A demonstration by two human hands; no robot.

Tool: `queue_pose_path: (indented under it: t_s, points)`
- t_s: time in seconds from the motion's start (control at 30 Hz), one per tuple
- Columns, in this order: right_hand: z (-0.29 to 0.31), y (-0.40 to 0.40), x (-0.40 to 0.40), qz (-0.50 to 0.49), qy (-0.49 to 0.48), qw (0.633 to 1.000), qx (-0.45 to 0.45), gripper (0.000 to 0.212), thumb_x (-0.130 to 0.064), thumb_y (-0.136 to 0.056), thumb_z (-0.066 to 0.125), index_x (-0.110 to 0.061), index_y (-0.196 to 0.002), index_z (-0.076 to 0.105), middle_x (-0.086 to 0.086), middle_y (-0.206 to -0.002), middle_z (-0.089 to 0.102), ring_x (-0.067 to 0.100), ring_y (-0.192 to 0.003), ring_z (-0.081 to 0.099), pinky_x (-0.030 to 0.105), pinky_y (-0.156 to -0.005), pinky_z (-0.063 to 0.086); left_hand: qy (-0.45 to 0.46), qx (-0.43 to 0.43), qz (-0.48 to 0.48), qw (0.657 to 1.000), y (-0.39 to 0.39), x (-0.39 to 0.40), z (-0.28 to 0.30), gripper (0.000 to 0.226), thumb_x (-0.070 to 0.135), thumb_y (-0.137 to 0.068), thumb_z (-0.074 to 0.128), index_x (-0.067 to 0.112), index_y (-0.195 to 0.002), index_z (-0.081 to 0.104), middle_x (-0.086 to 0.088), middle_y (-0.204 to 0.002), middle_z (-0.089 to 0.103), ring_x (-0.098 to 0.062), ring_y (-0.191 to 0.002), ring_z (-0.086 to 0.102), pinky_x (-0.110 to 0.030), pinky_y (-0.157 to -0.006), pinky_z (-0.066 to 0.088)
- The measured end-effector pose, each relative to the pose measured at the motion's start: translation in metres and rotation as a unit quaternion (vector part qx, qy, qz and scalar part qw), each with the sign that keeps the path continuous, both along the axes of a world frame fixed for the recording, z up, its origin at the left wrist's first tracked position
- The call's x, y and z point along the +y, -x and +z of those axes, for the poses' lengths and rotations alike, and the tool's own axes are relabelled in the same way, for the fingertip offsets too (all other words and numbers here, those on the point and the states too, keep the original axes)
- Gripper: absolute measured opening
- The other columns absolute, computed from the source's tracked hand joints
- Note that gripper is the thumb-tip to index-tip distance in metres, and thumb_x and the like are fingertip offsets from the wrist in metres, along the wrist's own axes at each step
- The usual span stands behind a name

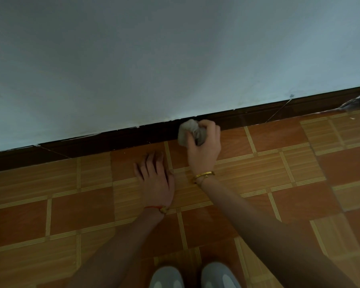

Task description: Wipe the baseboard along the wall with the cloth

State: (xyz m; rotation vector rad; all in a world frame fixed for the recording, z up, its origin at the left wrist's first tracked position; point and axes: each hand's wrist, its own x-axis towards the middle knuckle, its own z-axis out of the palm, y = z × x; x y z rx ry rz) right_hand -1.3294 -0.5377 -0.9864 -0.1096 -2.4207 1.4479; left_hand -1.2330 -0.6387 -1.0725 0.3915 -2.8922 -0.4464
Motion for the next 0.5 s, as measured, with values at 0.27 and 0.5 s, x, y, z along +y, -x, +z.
queue_pose_path:
  t_s: [0.27,0.5]
  points:
    - [0.002,0.015,0.030,-0.085,0.038,0.996,-0.002,0.031,-0.010,-0.082,0.071,-0.007,-0.108,0.054,0.007,-0.108,0.055,0.007,-0.094,0.052,0.008,-0.077,0.043,-0.017,0.001,0.005,1.000,0.001,0.001,0.000,0.052,0.026,-0.093,0.043,0.008,-0.142,0.049,-0.017,-0.144,0.046,-0.039,-0.136,0.041,-0.065,-0.117,0.019]
    - [0.002,-0.007,-0.020,0.063,0.018,0.997,0.030,0.025,0.001,-0.080,0.067,-0.005,-0.101,0.056,0.006,-0.102,0.051,0.006,-0.087,0.049,0.006,-0.072,0.039,0.004,0.003,-0.002,1.000,0.000,-0.002,-0.002,0.053,0.028,-0.092,0.045,0.007,-0.141,0.048,-0.019,-0.143,0.047,-0.041,-0.135,0.042,-0.065,-0.117,0.020]
